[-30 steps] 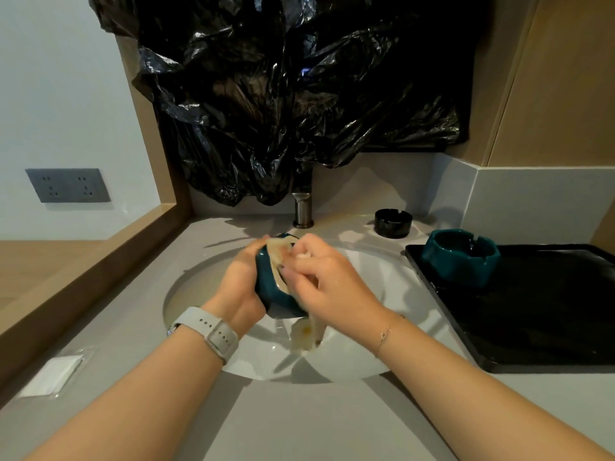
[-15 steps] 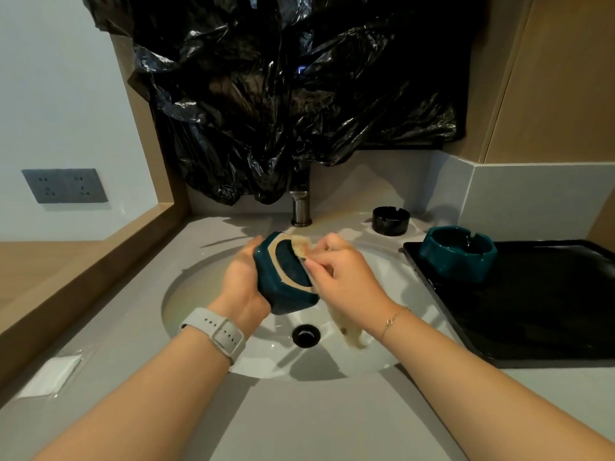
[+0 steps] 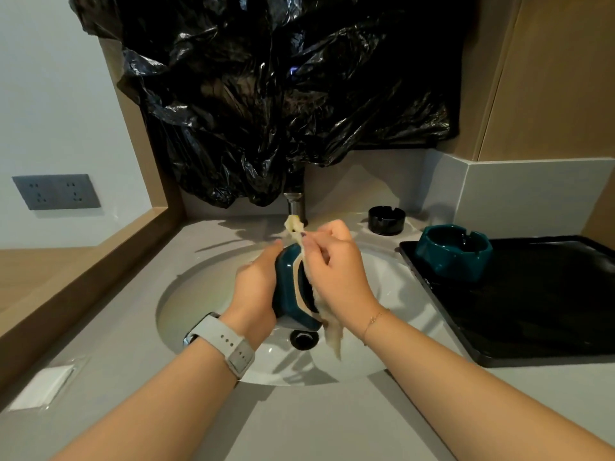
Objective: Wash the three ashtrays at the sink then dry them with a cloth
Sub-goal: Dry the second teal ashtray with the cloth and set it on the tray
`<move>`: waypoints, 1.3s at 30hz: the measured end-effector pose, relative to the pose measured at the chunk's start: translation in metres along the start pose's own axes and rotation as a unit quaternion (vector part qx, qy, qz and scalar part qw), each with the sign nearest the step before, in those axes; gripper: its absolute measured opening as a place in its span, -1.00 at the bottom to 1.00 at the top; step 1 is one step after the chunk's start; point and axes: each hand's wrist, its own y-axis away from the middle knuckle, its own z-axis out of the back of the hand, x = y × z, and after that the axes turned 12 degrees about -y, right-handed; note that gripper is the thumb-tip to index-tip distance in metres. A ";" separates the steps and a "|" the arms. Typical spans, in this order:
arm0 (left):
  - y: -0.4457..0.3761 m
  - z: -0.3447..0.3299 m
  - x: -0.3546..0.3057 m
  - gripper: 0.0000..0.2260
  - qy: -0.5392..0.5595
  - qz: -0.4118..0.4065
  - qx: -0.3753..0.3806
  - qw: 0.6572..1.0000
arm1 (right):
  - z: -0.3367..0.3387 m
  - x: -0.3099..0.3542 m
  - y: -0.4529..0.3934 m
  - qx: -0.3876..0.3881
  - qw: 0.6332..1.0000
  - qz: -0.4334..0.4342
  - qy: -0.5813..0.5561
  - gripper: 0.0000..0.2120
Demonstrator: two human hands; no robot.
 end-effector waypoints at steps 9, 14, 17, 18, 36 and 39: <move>0.000 0.002 -0.001 -0.77 -0.044 0.009 -0.024 0.999 | 0.002 0.001 -0.002 0.016 0.998 -0.066 -0.001 -0.75; 0.000 0.002 0.000 -0.80 -0.060 -0.008 -0.008 0.998 | 0.004 0.008 0.006 0.049 0.998 -0.041 0.010 -0.70; 0.003 0.002 -0.006 -0.73 -0.046 -0.002 0.000 0.999 | 0.016 -0.001 -0.013 -0.019 0.980 -0.197 -0.018 -0.65; 0.003 0.003 -0.008 -0.73 -0.031 -0.001 0.007 1.000 | 0.020 -0.005 -0.014 -0.041 0.966 -0.249 -0.054 -0.70; 0.005 -0.002 -0.013 -0.72 0.085 -0.072 0.017 0.994 | -0.012 -0.014 0.008 -0.134 0.803 -0.424 -0.397 -0.57; 0.005 -0.002 -0.013 -0.70 0.047 -0.074 0.050 0.995 | -0.007 -0.018 0.002 -0.147 0.858 -0.367 -0.329 -0.52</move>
